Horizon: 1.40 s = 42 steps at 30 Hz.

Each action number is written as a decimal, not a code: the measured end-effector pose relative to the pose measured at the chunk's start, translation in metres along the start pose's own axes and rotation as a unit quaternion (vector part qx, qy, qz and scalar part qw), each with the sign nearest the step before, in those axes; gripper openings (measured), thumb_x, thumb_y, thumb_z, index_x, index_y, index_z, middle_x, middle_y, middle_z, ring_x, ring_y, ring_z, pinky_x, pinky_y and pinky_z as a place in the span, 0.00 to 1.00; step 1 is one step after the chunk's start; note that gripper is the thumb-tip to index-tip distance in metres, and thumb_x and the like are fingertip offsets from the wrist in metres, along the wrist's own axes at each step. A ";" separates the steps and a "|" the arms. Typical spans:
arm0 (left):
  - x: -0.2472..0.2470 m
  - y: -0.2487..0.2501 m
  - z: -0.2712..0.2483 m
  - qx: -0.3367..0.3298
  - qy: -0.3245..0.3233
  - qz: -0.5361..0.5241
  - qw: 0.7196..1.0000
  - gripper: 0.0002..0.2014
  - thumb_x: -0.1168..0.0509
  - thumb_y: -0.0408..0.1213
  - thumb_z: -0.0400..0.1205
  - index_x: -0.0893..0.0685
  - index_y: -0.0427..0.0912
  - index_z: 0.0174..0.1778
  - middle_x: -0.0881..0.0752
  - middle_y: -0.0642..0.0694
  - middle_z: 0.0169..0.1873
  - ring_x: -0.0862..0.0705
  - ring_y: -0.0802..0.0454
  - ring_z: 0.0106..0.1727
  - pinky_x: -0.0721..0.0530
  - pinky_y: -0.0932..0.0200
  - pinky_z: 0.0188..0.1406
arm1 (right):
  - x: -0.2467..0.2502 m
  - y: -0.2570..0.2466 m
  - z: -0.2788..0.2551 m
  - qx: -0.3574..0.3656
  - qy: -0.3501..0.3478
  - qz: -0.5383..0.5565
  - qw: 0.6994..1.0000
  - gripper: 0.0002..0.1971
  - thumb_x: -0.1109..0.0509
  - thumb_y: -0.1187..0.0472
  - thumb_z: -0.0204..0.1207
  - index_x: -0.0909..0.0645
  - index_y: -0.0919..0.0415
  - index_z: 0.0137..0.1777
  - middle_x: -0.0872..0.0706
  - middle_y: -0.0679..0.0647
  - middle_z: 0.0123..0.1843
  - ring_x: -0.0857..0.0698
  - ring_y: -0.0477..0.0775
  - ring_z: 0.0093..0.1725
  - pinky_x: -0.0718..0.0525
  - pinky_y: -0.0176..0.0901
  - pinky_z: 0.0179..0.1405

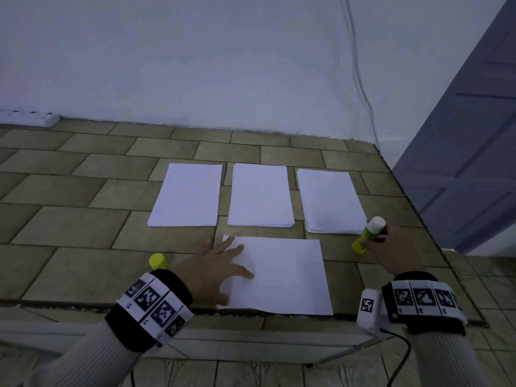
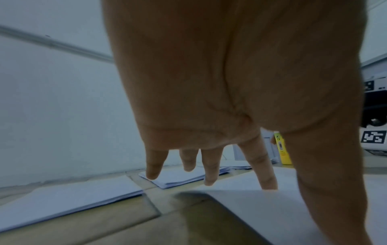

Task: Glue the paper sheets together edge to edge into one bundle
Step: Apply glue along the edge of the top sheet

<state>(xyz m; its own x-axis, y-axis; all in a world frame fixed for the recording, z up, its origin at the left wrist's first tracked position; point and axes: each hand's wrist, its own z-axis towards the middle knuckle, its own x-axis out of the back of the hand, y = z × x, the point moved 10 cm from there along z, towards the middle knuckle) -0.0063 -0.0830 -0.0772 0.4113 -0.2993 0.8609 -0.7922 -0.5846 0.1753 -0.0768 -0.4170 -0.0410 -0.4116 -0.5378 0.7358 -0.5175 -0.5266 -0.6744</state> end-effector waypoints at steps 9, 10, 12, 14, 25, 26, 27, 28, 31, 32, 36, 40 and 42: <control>0.010 -0.032 -0.004 0.095 0.095 -0.101 0.986 0.40 0.44 0.70 0.78 0.43 0.58 0.84 0.51 0.50 0.86 0.57 0.53 0.86 0.52 0.48 0.84 | -0.014 -0.058 -0.024 0.099 -0.058 0.141 0.983 0.13 0.24 0.62 0.74 0.20 0.56 0.56 0.14 0.54 0.50 0.15 0.54 0.47 0.18 0.40 0.39; 0.009 -0.037 -0.005 0.129 0.103 -0.093 0.982 0.42 0.46 0.70 0.79 0.46 0.54 0.85 0.50 0.48 0.86 0.57 0.52 0.86 0.52 0.47 0.84 | -0.020 -0.067 -0.028 0.113 -0.068 0.144 0.981 0.11 0.25 0.60 0.74 0.19 0.54 0.55 0.14 0.53 0.49 0.14 0.53 0.46 0.16 0.42 0.38; 0.004 -0.042 -0.008 0.181 0.108 -0.082 0.974 0.42 0.48 0.67 0.82 0.52 0.48 0.86 0.54 0.46 0.86 0.58 0.49 0.86 0.52 0.43 0.84 | -0.034 -0.084 -0.036 0.129 -0.095 0.168 0.973 0.10 0.25 0.61 0.74 0.17 0.54 0.54 0.13 0.55 0.49 0.12 0.55 0.44 0.11 0.45 0.40; -0.001 -0.041 -0.011 0.211 0.106 -0.077 0.969 0.43 0.51 0.68 0.83 0.56 0.46 0.86 0.57 0.45 0.86 0.59 0.47 0.86 0.52 0.41 0.83 | -0.050 -0.099 -0.043 0.130 -0.120 0.204 0.963 0.12 0.23 0.65 0.72 0.17 0.56 0.55 0.14 0.58 0.48 0.11 0.56 0.40 0.10 0.44 0.38; -0.008 -0.051 -0.001 0.222 0.222 -0.059 0.948 0.57 0.82 0.79 0.67 0.44 0.49 0.85 0.51 0.42 0.86 0.52 0.40 0.86 0.46 0.30 0.80 | -0.118 -0.166 -0.056 0.156 -0.150 0.248 0.944 0.17 0.17 0.64 0.63 0.21 0.55 0.47 0.15 0.49 0.41 0.16 0.48 0.39 0.14 0.45 0.43; -0.012 -0.052 0.002 0.223 0.221 -0.053 0.948 0.57 0.83 0.78 0.67 0.45 0.50 0.86 0.52 0.43 0.86 0.54 0.41 0.86 0.49 0.30 0.80 | -0.123 -0.173 -0.057 0.169 -0.154 0.232 0.945 0.15 0.18 0.64 0.65 0.22 0.54 0.45 0.15 0.49 0.41 0.16 0.48 0.38 0.14 0.45 0.43; -0.015 -0.053 0.003 0.223 0.219 -0.051 0.949 0.56 0.82 0.78 0.67 0.47 0.51 0.86 0.55 0.44 0.86 0.56 0.42 0.86 0.53 0.30 0.80 | -0.128 -0.178 -0.059 0.182 -0.159 0.214 0.947 0.14 0.19 0.64 0.66 0.22 0.54 0.44 0.15 0.49 0.42 0.17 0.49 0.39 0.15 0.44 0.43; -0.018 -0.053 0.004 0.222 0.225 -0.054 0.947 0.55 0.81 0.78 0.67 0.48 0.52 0.86 0.55 0.44 0.86 0.57 0.43 0.86 0.55 0.30 0.80 | -0.133 -0.184 -0.061 0.195 -0.163 0.196 0.947 0.14 0.20 0.64 0.67 0.23 0.54 0.46 0.16 0.49 0.43 0.17 0.50 0.40 0.16 0.43 0.43; -0.020 -0.053 0.003 0.219 0.247 -0.059 0.942 0.51 0.76 0.78 0.72 0.45 0.52 0.86 0.53 0.45 0.86 0.55 0.43 0.86 0.56 0.29 0.79 | -0.148 -0.198 -0.068 0.238 -0.181 0.147 0.943 0.13 0.24 0.66 0.72 0.25 0.56 0.49 0.16 0.54 0.48 0.17 0.52 0.48 0.14 0.42 0.47; -0.021 -0.054 0.004 0.219 0.246 -0.058 0.943 0.51 0.76 0.78 0.72 0.45 0.53 0.86 0.53 0.45 0.86 0.55 0.44 0.86 0.56 0.29 0.79 | -0.153 -0.200 -0.069 0.244 -0.187 0.134 0.942 0.13 0.25 0.67 0.73 0.26 0.56 0.50 0.16 0.56 0.49 0.16 0.53 0.50 0.14 0.42 0.49; -0.023 -0.056 0.005 0.217 0.251 -0.057 0.942 0.48 0.69 0.77 0.76 0.38 0.50 0.84 0.46 0.43 0.85 0.48 0.42 0.86 0.49 0.26 0.77 | -0.172 -0.203 -0.069 0.260 -0.198 0.086 0.941 0.12 0.27 0.67 0.74 0.27 0.61 0.52 0.14 0.60 0.49 0.14 0.58 0.50 0.14 0.55 0.52; -0.025 -0.056 0.008 0.217 0.248 -0.048 0.943 0.48 0.69 0.77 0.76 0.38 0.49 0.84 0.46 0.43 0.85 0.47 0.41 0.86 0.48 0.26 0.77 | -0.181 -0.206 -0.073 0.277 -0.197 0.034 0.940 0.16 0.27 0.64 0.74 0.27 0.62 0.58 0.15 0.61 0.52 0.15 0.61 0.53 0.15 0.58 0.53; -0.023 -0.057 0.008 0.216 0.255 -0.044 0.942 0.49 0.70 0.77 0.76 0.39 0.49 0.84 0.47 0.43 0.85 0.48 0.41 0.86 0.48 0.26 0.77 | -0.183 -0.209 -0.074 0.286 -0.197 0.014 0.938 0.17 0.26 0.63 0.74 0.27 0.63 0.60 0.15 0.62 0.54 0.16 0.62 0.55 0.16 0.58 0.54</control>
<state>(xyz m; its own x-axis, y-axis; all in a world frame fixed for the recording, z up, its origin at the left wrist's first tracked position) 0.0325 -0.0485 -0.1109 0.1091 0.1007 0.9889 -0.4634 -0.8750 0.1402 0.0506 -0.1600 -0.0301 -0.0523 -0.6990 0.7132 0.0222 -0.7148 -0.6990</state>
